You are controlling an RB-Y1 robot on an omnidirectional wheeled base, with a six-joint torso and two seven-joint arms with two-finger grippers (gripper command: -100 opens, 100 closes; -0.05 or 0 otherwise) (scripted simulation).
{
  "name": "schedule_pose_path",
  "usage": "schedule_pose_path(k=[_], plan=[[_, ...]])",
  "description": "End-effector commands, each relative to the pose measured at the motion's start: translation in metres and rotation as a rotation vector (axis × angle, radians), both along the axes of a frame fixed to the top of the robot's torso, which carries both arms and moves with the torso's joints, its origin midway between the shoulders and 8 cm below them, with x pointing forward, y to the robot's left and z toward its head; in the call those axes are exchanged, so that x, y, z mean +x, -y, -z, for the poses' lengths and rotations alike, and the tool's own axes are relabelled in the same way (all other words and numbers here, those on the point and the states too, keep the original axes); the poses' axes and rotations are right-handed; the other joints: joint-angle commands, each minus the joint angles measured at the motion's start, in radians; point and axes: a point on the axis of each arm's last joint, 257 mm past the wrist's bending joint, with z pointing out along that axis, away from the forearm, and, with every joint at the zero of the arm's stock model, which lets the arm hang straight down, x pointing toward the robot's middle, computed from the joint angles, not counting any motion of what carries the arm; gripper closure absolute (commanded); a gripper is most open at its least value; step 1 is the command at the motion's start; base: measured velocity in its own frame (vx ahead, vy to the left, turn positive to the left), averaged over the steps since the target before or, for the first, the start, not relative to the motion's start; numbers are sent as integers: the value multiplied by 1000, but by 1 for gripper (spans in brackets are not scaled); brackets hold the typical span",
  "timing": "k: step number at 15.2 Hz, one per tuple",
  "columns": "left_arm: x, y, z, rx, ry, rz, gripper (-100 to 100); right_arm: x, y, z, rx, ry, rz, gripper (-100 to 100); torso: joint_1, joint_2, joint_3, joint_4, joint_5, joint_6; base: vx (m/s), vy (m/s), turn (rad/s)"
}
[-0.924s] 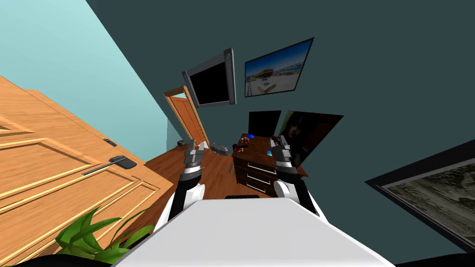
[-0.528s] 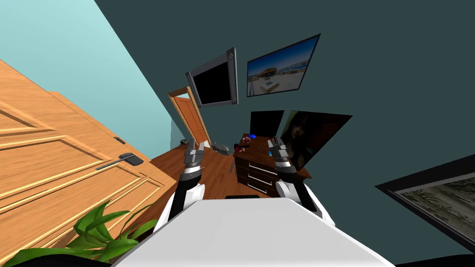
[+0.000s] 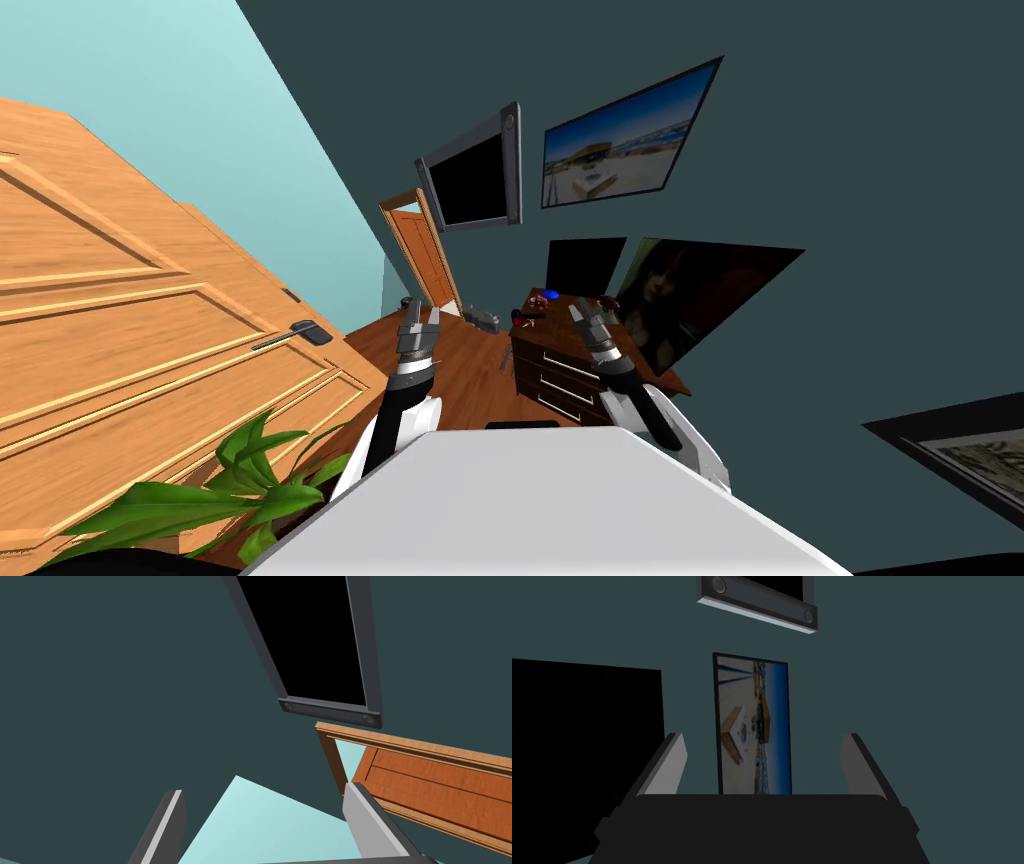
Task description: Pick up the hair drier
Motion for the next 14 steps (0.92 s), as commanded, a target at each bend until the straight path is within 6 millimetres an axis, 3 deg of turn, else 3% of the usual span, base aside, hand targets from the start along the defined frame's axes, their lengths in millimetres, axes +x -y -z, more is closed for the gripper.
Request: schedule_pose_path(k=[1, 14], plan=[[0, 0, 0, 0, 0, 0, 0, 1, -9, 7, -78, -1, -28, -100, 0, 0, 0, 0, 0, 0, -4, 25, 114], [0, 0, 0, 0, 0, 0, 0, 4, -40, 48, -438, 0, -108, -100, 0, 0, 0, 0, 0, 0, 0, 24, 91]])
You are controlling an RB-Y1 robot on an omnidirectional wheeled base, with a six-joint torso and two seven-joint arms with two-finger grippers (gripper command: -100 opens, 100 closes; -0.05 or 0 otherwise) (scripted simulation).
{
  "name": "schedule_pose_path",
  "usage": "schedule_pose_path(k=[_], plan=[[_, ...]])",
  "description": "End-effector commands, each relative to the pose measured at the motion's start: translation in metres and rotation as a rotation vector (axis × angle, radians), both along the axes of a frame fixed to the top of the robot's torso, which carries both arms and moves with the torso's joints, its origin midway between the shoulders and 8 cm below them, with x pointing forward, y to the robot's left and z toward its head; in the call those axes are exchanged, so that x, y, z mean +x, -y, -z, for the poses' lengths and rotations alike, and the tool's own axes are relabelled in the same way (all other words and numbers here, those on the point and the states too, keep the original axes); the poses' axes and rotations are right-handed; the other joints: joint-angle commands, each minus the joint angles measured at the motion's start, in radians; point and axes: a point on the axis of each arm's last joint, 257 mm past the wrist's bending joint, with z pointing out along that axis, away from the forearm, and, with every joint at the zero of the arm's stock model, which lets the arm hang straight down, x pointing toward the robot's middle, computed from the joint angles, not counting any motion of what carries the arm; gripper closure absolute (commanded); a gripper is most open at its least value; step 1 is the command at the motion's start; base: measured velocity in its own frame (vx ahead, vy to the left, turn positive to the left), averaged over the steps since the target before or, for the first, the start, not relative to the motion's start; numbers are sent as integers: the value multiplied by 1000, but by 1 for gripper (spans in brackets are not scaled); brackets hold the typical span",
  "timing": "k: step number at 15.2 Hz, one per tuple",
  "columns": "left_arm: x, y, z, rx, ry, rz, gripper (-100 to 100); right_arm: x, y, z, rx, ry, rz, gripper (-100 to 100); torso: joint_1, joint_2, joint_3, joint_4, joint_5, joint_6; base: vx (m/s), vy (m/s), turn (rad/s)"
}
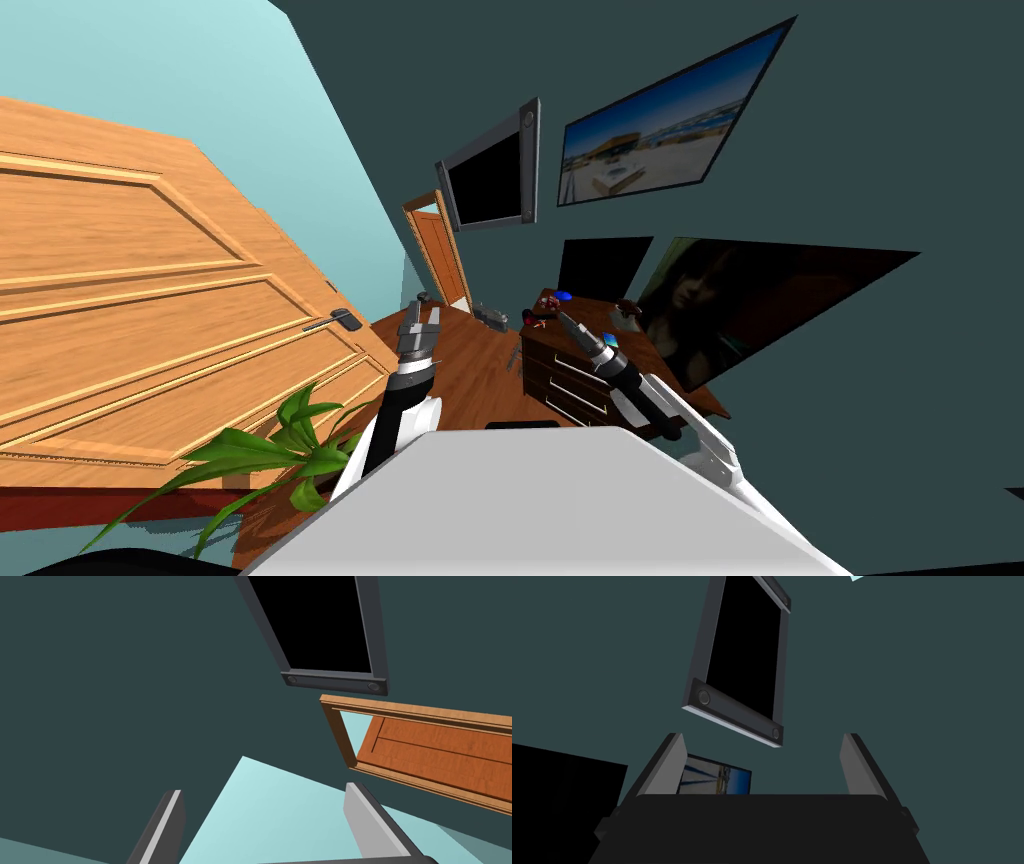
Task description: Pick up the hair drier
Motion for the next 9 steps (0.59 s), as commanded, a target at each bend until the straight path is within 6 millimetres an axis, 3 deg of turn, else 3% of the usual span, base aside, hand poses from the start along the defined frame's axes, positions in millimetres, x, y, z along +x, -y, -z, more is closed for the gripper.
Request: schedule_pose_path(k=[1, 9], plan=[[0, 0, 0, 0, 0, 0, 0, 2, -3, 11, -80, -5, -25, -100, 0, 0, 0, 0, 0, 0, 5, 28, 136], [0, 0, 0, 0, 0, 0, 0, 2, -9, 43, -299, -5, -67, -100, 1, 0, 0, 0, 0, 0, 4, 27, 98]])
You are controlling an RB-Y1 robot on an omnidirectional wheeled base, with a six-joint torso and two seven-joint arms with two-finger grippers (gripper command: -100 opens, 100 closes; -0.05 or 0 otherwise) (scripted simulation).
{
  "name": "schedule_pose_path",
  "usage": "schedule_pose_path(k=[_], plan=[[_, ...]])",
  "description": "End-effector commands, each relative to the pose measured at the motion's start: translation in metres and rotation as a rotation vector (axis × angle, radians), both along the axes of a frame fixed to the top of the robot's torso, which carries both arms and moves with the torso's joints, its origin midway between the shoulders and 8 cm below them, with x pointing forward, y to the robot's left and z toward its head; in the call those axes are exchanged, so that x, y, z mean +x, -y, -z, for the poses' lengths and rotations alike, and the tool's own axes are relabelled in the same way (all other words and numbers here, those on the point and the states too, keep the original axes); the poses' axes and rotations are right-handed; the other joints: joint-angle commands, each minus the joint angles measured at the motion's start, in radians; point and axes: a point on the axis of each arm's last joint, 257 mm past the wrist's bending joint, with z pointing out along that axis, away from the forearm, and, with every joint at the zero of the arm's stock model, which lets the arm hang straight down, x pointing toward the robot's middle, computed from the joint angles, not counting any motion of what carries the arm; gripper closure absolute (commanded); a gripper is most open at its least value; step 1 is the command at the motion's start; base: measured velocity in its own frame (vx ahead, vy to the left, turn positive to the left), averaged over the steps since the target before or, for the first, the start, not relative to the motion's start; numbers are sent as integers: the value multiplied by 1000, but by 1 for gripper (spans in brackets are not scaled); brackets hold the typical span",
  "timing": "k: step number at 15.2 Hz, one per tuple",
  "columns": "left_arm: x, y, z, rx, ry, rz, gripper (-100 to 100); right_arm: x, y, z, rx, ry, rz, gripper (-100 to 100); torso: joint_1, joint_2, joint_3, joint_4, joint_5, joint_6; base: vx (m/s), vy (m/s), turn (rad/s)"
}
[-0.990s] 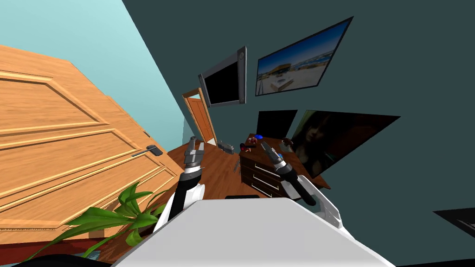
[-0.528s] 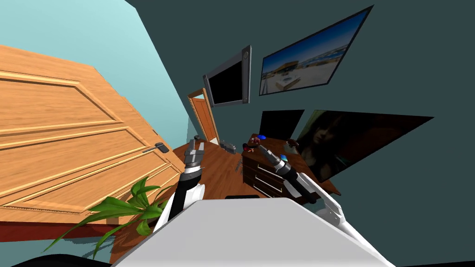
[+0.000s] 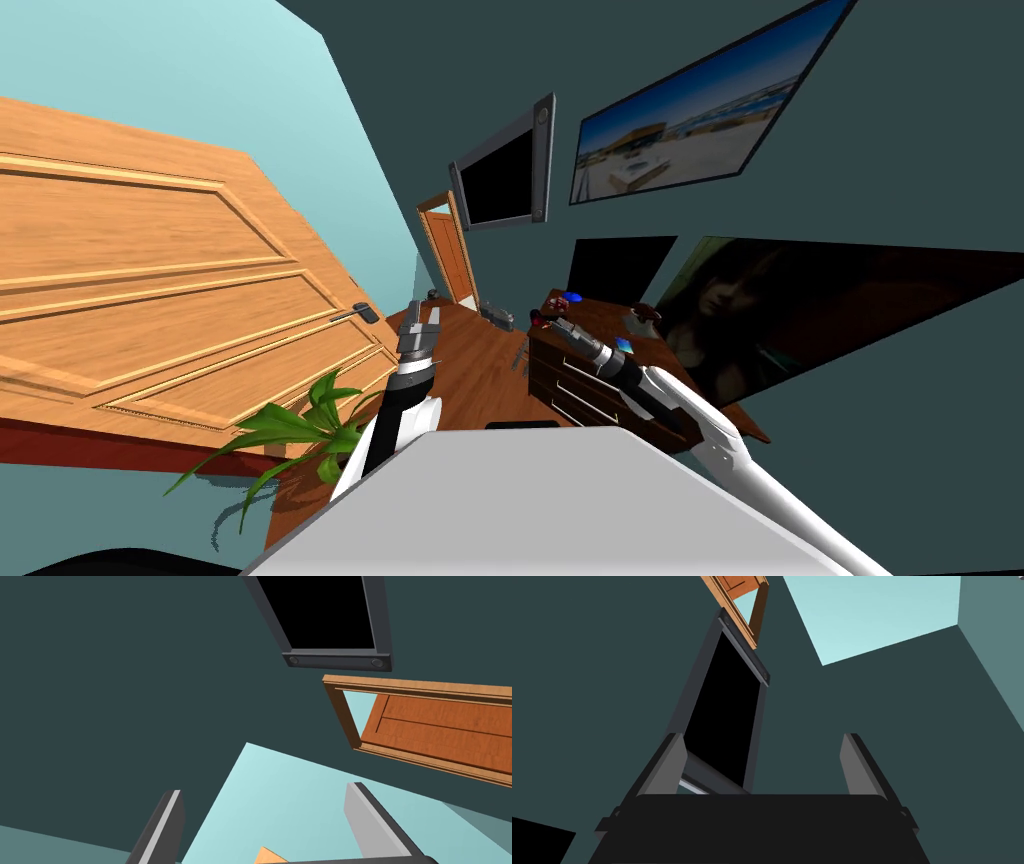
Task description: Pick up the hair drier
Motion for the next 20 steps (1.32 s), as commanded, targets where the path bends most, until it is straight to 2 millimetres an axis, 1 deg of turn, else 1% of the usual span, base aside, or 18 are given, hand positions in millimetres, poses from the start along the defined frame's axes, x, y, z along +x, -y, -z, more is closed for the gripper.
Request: schedule_pose_path(k=[1, 3, 4, 6, 7, 9, 10, 12, 13, 15, 16, 18, 19, 20], plan=[[0, 0, 0, 0, 0, 0, 0, 1, 1, 14, -83, -10, -24, -100, 0, 0, 0, 0, 0, 0, 9, 30, 113], [0, 0, 0, 0, 0, 0, 0, 1, 1, 19, -122, -2, -24, -100, 0, 0, 0, 0, 0, 0, 12, 28, 94], [0, 0, 0, 0, 0, 0, 0, 2, 5, 30, -180, -16, -45, -100, 0, 0, 0, 0, 0, 0, 10, 31, 125], [0, 0, 0, 0, 0, 0, 0, 2, 4, 35, -220, -7, -44, -100, 0, -1, 0, 0, 0, 0, 11, 28, 99], [0, 0, 0, 0, 0, 0, 0, 3, 9, 46, -274, -22, -62, -100, 0, 0, 0, 0, 0, 0, 14, 31, 128], [0, 0, 0, 0, 0, 0, 0, 3, 10, 52, -320, -13, -63, -100, 1, -1, 0, 0, 0, 0, 12, 28, 97], [0, 0, 0, 0, 0, 0, 0, 4, 17, 62, -375, -30, -79, -100, 0, 0, 0, 0, 0, 0, 10, 34, 137], [0, 0, 0, 0, 0, 0, 0, 4, 18, 68, -420, -21, -80, -100, 1, -1, 0, 0, 0, 0, 12, 28, 97], [0, 0, 0, 0, 0, 0, 0, 5, 27, 79, -477, -38, -95, -100, 0, 0, 0, 0, 0, 0, 12, 31, 141], [0, 0, 0, 0, 0, 0, 0, 5, 29, 85, -520, -30, -95, -100, 1, -1, 0, 0, 0, 0, 16, 26, 101], [0, 0, 0, 0, 0, 0, 0, 6, 39, 94, -573, -50, -108, -100, 0, -1, 0, 0, 0, 0, 19, 33, 140], [0, 0, 0, 0, 0, 0, 0, 6, 42, 100, -620, -41, -108, -100, 1, -1, -1, 0, 0, 0, 17, 27, 87], [0, 0, 0, 0, 0, 0, 0, 7, 55, 109, -675, -62, -120, -100, 0, -1, 0, 0, 0, 0, 18, 26, 110], [0, 0, 0, 0, 0, 0, 0, 7, 56, 112, -700, -57, -120, -100, 0, -1, 0, 0, 0, 0, 19, 28, 131]])
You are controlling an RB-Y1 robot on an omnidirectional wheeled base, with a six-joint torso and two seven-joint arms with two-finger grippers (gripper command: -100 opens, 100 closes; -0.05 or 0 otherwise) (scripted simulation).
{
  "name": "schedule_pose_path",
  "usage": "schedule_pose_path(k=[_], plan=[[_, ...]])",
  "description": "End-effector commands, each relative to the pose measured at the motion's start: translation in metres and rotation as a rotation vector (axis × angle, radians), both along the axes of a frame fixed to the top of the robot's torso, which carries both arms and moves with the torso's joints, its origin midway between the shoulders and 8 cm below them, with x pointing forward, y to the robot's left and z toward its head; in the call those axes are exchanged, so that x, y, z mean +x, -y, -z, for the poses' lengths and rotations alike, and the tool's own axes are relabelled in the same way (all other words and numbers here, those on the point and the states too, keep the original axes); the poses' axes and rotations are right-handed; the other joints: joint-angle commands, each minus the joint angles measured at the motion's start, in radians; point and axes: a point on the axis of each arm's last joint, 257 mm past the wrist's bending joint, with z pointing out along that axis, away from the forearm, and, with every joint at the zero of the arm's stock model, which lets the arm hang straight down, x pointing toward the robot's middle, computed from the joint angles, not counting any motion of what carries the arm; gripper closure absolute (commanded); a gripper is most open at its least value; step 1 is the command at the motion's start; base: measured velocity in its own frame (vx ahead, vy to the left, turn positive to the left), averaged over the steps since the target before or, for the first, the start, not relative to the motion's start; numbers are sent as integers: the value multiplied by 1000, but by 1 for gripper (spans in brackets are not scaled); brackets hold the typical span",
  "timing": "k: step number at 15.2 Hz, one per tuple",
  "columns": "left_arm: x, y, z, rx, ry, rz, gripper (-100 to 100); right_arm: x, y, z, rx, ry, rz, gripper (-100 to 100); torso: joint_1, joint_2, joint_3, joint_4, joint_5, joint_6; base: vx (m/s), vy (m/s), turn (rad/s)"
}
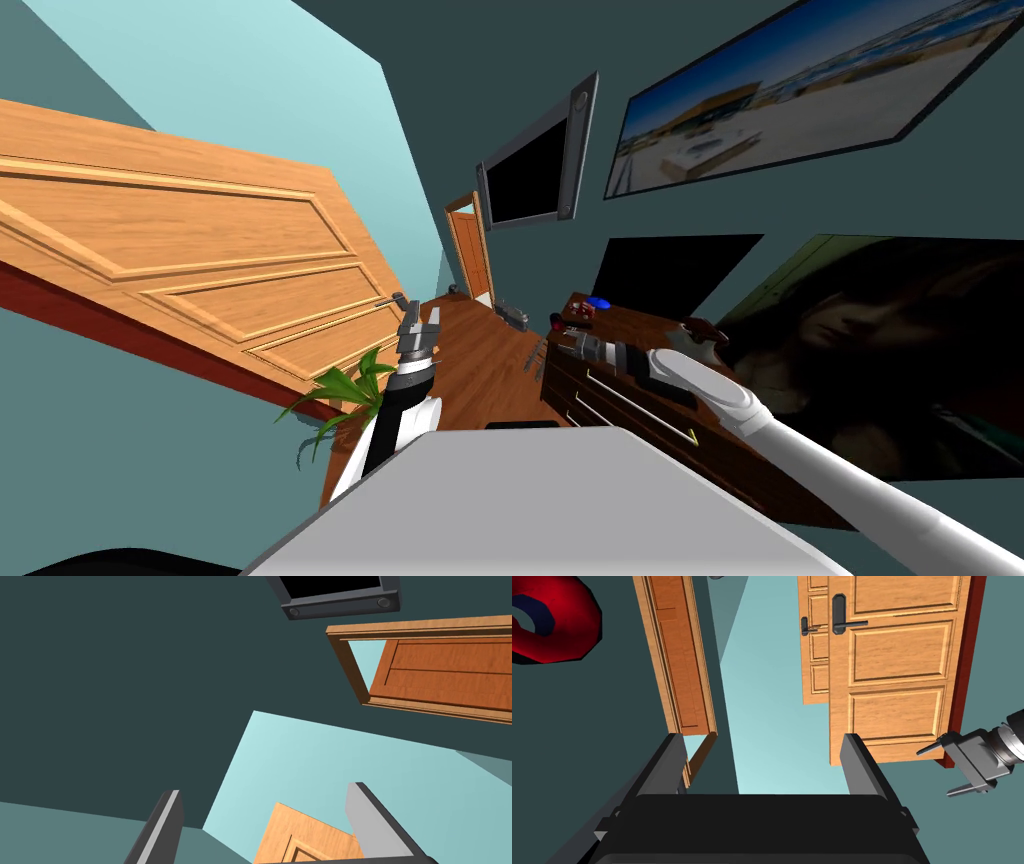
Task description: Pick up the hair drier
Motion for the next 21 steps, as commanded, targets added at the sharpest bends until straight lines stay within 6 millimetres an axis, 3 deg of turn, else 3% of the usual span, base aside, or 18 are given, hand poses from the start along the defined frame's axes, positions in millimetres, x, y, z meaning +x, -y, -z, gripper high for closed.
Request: schedule_pose_path(k=[1, 2, 4, 5, 7, 8, 11, 12, 14, 15, 17, 18, 20, 21], plan=[[0, 0, 0, 0, 0, 0, 0, 0, 8, 8, -58, 1, -6, -100, 0, 0, 0, 0, 0, 0, 12, 18, 59], [0, 0, 0, 0, 0, 0, 0, 2, 22, 17, -119, -19, -11, -100, 0, 0, 0, 0, 0, 0, 14, 27, 136], [0, 0, 0, 0, 0, 0, 0, 2, 25, 22, -156, -10, -15, -100, 0, 0, 0, 0, 0, 0, 15, 23, 102], [0, 0, 0, 0, 0, 0, 0, 3, 42, 29, -219, -31, -17, -100, 0, 0, 0, 0, 0, 0, 21, 26, 124], [0, 0, 0, 0, 0, 0, 0, 3, 45, 34, -253, -23, -20, -100, 0, 0, 0, 0, 0, 0, 19, 24, 101], [0, 0, 0, 0, 0, 0, 0, 4, 62, 40, -314, -44, -21, -100, 0, 0, 0, 0, 0, 0, 15, 27, 126], [0, 0, 0, 0, 0, 0, 0, 5, 66, 44, -348, -36, -24, -100, 0, 0, 0, 0, 0, 1, 15, 19, 52], [0, 0, 0, 0, 0, 0, 0, 6, 85, 50, -415, -56, -23, -100, -1, 1, 0, 0, 0, 1, 14, 22, 84], [0, 0, 0, 0, 0, 0, 0, 6, 89, 53, -440, -50, -26, -100, 0, 0, 0, 0, 0, 0, 16, 23, 100], [0, 0, 0, 0, 0, 0, 0, 6, 108, 58, -503, -71, -23, -100, 0, 1, 0, 0, 0, 0, 20, 28, 149], [0, 0, 0, 0, 0, 0, 0, 7, 112, 61, -530, -65, -25, -100, 0, 0, 0, 0, 0, 0, 21, 24, 91], [0, 0, 0, 0, 0, 0, 0, 7, 132, 64, -593, -86, -21, -100, 0, 0, 0, 0, 0, 1, 21, 22, 122], [0, 0, 0, 0, 0, 0, 0, 7, 135, 66, -615, -81, -23, -100, 0, 0, 0, 0, 0, 0, 22, 20, 88], [0, 0, 0, 0, 0, 0, 0, 7, 156, 69, -677, -101, -18, -100, 0, 0, 0, 0, 0, 1, 26, 28, 104]])
